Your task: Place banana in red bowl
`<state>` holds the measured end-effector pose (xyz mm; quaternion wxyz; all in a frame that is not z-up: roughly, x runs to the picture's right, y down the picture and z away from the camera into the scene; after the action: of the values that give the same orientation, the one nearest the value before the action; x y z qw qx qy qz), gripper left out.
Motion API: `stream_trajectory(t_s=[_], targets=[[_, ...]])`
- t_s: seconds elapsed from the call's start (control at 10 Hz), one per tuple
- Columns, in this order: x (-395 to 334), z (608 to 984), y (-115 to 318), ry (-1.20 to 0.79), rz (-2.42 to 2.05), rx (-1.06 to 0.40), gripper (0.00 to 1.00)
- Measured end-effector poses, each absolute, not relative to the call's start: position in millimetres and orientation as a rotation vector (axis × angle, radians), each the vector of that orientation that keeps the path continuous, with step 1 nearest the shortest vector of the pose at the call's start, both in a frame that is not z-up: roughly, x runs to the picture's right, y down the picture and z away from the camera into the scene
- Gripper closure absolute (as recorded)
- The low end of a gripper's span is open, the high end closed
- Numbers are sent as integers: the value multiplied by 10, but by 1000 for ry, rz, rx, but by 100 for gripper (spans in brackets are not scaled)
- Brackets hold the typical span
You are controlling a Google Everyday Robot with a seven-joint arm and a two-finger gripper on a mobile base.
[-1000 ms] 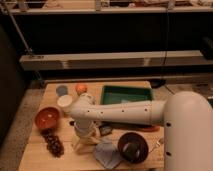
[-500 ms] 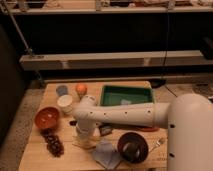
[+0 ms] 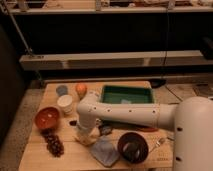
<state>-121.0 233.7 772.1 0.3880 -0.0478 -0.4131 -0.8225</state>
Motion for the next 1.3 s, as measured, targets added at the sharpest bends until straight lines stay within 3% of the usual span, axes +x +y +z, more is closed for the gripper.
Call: stream_trajectory(t_s=[0.5, 0.9, 1.3], targets=[[-1561, 7066, 1175, -997, -2133, 58, 100], [-2097, 6557, 357, -956, -2049, 380, 100], [-2757, 6415, 231, -1008, -2004, 566, 100]])
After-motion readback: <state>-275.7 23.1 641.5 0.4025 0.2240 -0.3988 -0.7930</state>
